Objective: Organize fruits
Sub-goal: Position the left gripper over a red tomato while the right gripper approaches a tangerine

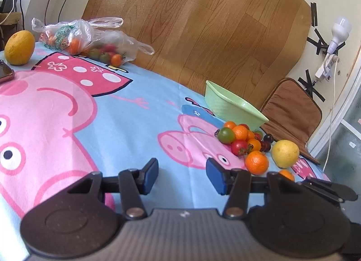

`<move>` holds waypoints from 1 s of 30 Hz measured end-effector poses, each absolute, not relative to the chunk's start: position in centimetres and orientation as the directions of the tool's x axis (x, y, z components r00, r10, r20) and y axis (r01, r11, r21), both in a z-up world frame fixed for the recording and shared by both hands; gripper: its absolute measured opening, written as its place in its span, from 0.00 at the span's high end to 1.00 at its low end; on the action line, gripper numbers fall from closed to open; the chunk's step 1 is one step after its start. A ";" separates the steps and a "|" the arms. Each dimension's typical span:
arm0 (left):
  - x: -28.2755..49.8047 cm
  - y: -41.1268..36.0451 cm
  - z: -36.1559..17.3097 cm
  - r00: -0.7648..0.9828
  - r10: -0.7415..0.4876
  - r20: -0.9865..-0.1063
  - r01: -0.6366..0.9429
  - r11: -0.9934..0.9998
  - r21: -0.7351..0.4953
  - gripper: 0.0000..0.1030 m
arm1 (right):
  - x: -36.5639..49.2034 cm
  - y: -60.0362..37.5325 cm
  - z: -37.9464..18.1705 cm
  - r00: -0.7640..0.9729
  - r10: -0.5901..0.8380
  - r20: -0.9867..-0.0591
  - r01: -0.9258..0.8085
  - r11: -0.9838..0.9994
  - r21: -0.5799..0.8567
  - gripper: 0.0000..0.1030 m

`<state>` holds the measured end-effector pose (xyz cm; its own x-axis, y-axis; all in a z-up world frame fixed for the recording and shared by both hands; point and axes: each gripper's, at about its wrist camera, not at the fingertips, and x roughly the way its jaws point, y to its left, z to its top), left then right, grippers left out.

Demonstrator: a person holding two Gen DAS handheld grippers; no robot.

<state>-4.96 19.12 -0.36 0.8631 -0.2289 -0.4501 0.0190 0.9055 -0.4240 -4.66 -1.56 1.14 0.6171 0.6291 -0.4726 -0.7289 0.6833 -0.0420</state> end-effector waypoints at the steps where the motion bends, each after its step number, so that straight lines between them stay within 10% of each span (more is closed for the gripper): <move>1: -5.1 19.0 -0.4 0.865 -0.225 -0.449 0.019 0.908 -0.419 0.54 | -4.8 -1.7 1.1 0.619 0.629 -0.470 -0.728 0.685 -0.043 0.49; 30: -4.1 16.1 0.6 0.840 -0.096 -0.533 -0.023 0.977 -0.212 0.51 | -4.3 -9.0 0.9 0.609 0.632 -0.479 -0.649 0.744 0.158 0.49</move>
